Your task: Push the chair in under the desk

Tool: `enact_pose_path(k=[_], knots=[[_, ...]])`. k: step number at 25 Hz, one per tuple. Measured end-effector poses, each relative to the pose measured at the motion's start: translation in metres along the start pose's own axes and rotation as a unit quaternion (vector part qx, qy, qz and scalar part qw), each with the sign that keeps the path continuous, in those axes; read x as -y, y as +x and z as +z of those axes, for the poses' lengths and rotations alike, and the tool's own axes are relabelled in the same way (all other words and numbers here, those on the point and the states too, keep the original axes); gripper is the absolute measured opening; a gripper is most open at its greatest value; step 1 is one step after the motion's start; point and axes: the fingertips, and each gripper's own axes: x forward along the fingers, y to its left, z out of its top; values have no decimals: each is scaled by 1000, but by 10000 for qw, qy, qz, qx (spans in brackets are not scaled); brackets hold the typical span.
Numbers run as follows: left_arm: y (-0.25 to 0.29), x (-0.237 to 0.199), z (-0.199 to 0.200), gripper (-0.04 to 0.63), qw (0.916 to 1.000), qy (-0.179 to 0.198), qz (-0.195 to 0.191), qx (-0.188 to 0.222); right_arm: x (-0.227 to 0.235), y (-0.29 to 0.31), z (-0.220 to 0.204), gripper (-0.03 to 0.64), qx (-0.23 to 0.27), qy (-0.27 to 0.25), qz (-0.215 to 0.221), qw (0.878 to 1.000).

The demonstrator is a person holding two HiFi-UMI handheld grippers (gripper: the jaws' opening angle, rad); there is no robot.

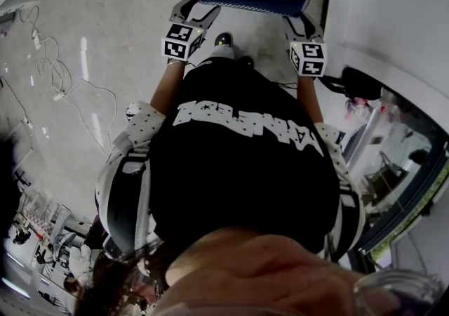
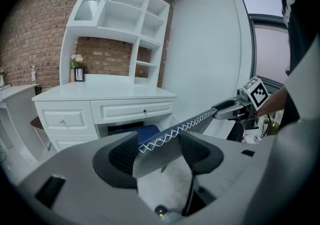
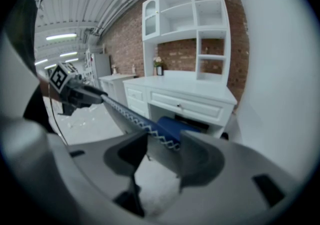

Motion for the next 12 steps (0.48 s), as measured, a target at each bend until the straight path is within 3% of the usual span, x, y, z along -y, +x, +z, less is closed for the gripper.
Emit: enact_pose_path(k=[12], knots=[[5, 0, 10, 293, 10000, 46, -25, 6, 7, -1, 7, 207, 33, -2, -72, 10000]])
